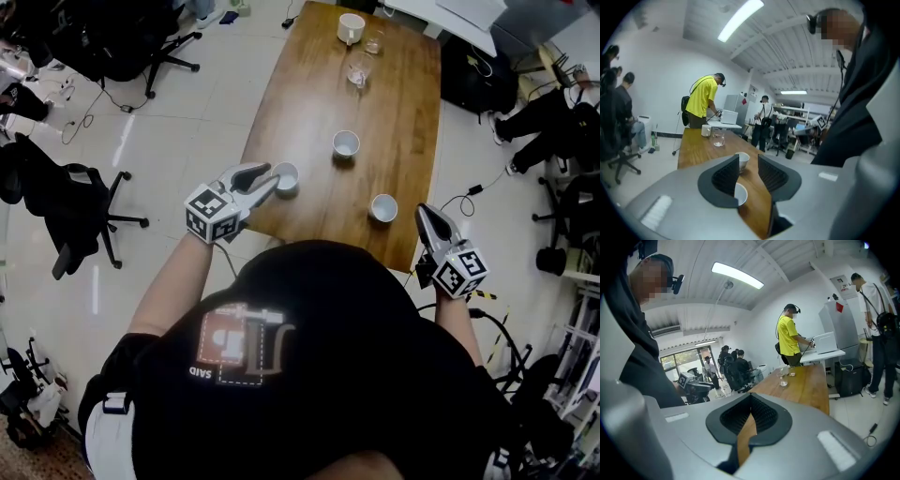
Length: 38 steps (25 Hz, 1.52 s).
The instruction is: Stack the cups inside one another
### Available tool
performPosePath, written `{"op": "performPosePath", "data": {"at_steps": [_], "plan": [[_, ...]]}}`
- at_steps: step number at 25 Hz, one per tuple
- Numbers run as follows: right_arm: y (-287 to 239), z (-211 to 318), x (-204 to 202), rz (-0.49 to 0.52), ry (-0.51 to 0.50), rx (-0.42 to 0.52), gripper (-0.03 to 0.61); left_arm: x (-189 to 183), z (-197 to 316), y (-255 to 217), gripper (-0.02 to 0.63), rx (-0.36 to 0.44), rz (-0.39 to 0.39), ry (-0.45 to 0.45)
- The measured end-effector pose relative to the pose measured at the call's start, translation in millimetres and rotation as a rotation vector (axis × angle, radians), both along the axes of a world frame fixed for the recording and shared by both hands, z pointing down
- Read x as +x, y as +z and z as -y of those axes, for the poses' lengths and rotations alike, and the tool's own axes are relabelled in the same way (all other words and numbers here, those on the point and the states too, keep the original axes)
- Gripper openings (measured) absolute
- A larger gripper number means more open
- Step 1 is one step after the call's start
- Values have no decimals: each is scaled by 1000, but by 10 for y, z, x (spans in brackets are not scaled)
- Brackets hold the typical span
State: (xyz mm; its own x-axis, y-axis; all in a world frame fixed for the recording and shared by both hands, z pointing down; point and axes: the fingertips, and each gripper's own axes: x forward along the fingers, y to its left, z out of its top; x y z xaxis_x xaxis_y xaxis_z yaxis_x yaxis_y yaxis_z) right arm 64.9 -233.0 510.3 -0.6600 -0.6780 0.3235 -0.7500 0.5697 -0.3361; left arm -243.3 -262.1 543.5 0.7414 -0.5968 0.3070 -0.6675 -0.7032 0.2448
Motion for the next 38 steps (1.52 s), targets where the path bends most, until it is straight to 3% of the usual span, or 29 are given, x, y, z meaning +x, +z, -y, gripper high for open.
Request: {"op": "performPosePath", "data": {"at_steps": [2,5,11,15,18,24,29,31,38], "plan": [[16,-12,16,-2,15,0,14,21,-4,208,106,19,145,78],[22,-43,16,-10,23,-12,14,104,-48,471,184,-12,275,213],[56,-143,95,-11,60,-23,14,163,-161,971,190,46,619,448],[59,-203,193,-19,81,-38,14,241,-247,1292,236,61,798,585],[78,-244,265,-23,92,-43,14,285,-229,1487,236,76,894,620],[125,-291,337,-28,96,-55,14,327,-164,1711,217,78,997,645],[154,-299,345,-29,97,-60,14,316,-132,1788,72,82,1040,651],[171,-290,364,-25,100,-55,14,346,-143,1805,17,74,1039,661],[160,-277,332,-16,93,-53,14,433,-135,1578,10,44,958,631]]}}
